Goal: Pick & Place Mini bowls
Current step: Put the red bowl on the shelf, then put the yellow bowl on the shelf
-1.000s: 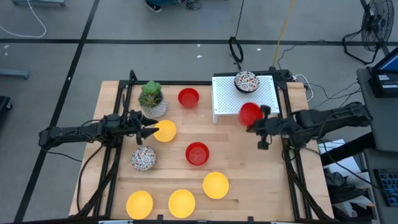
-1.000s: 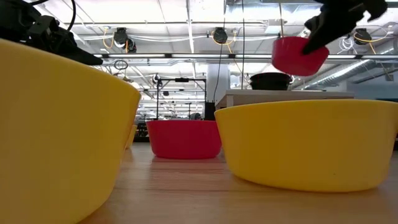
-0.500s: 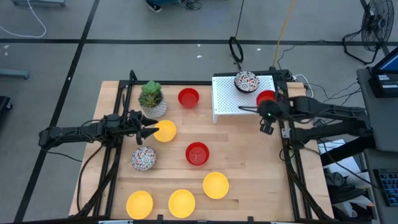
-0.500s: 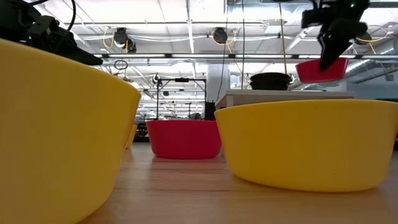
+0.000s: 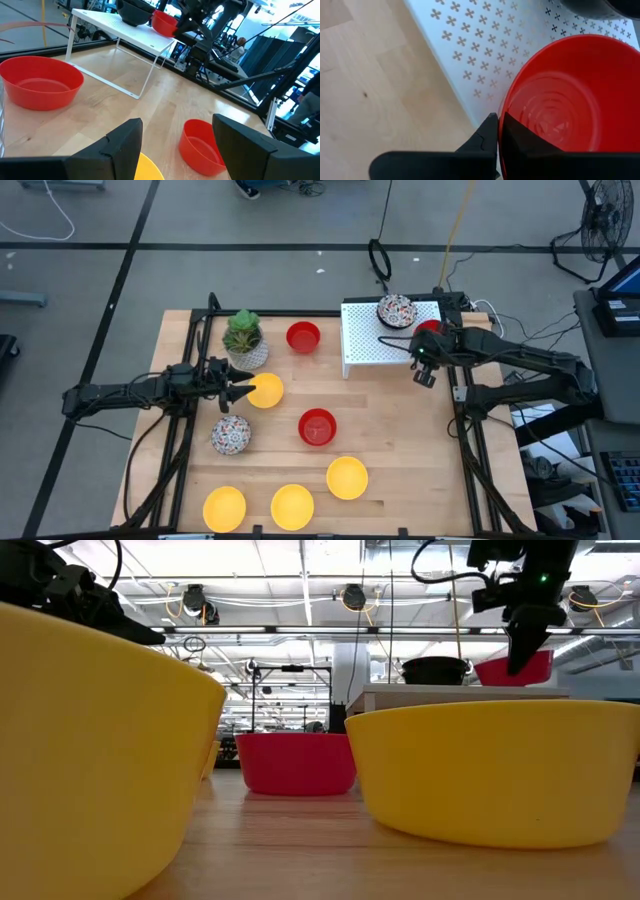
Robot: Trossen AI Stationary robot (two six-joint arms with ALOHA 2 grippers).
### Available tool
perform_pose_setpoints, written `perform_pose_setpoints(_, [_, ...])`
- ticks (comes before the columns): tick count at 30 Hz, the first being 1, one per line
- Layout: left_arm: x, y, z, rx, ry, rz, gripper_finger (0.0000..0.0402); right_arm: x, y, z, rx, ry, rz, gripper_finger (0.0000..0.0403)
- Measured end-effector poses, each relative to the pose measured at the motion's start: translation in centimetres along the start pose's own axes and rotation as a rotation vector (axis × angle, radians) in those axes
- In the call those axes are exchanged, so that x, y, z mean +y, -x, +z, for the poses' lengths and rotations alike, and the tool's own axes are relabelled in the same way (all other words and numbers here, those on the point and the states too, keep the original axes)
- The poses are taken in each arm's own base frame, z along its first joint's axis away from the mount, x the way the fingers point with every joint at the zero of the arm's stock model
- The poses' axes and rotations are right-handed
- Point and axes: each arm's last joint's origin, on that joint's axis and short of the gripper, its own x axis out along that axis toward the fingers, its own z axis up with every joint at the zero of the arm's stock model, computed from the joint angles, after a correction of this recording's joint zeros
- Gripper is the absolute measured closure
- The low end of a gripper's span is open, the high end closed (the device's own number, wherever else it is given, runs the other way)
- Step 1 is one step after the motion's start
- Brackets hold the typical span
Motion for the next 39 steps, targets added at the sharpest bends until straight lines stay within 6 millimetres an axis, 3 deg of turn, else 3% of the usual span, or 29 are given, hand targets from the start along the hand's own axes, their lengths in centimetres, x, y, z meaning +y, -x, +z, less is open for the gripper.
perform_pose_setpoints(14, [0.0,0.0,0.0,0.000,0.000,0.000,0.0158,-0.5,0.3,0.1,-0.019,-0.004,-0.008,0.0314])
perform_pose_setpoints(19, [0.0,0.0,0.0,0.000,0.000,0.000,0.0158,-1.2,2.5,0.8,-0.111,-0.033,0.023,0.0292])
perform_pose_setpoints(29, [0.0,0.0,0.1,-0.008,-0.005,0.004,0.0158,-2.0,6.7,1.6,-0.444,-0.091,0.280,0.0287])
perform_pose_setpoints(39, [-0.7,0.2,2.0,-0.237,0.046,-0.018,0.0158,-2.6,8.7,2.5,-0.713,-0.107,0.319,0.0287])
